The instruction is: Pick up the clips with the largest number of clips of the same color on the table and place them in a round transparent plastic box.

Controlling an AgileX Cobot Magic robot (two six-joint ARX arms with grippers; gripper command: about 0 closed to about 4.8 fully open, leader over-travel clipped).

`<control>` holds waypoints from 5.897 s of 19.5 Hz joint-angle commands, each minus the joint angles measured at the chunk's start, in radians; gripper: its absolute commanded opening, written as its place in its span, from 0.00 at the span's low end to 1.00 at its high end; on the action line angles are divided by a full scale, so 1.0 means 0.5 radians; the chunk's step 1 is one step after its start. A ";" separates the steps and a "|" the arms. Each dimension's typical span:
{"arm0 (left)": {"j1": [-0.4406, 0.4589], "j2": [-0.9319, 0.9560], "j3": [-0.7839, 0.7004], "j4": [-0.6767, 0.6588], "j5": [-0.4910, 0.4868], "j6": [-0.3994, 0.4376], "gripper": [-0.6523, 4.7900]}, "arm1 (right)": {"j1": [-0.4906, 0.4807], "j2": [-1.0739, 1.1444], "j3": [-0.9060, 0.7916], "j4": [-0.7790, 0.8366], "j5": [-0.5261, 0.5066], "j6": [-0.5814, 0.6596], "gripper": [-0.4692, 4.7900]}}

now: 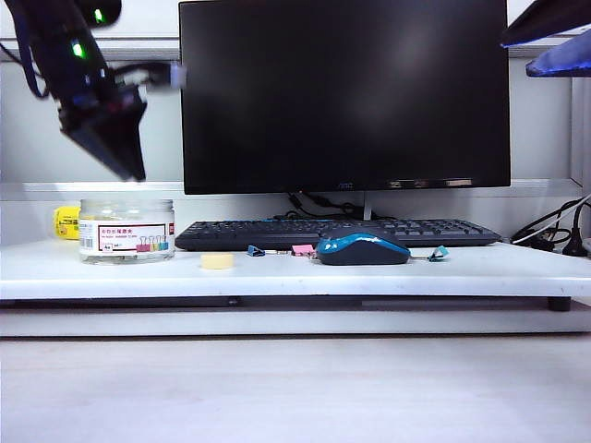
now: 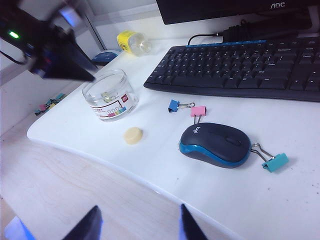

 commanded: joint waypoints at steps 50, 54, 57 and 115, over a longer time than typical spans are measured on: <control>-0.001 -3.188 -2.538 1.019 -0.675 -1.852 0.50 | 0.002 -0.713 -0.140 -0.472 1.283 0.229 0.41; -0.001 -3.188 -2.659 1.122 -0.654 -1.810 0.40 | 0.002 -0.713 -0.252 -0.417 1.284 0.234 0.41; -0.002 -3.188 -2.788 1.220 -0.519 -1.706 0.33 | 0.002 -0.713 -0.338 -0.364 1.281 0.234 0.37; -0.002 -3.189 -3.162 1.644 -0.346 -0.901 0.11 | 0.002 -0.708 -0.773 -0.186 1.344 -0.459 0.08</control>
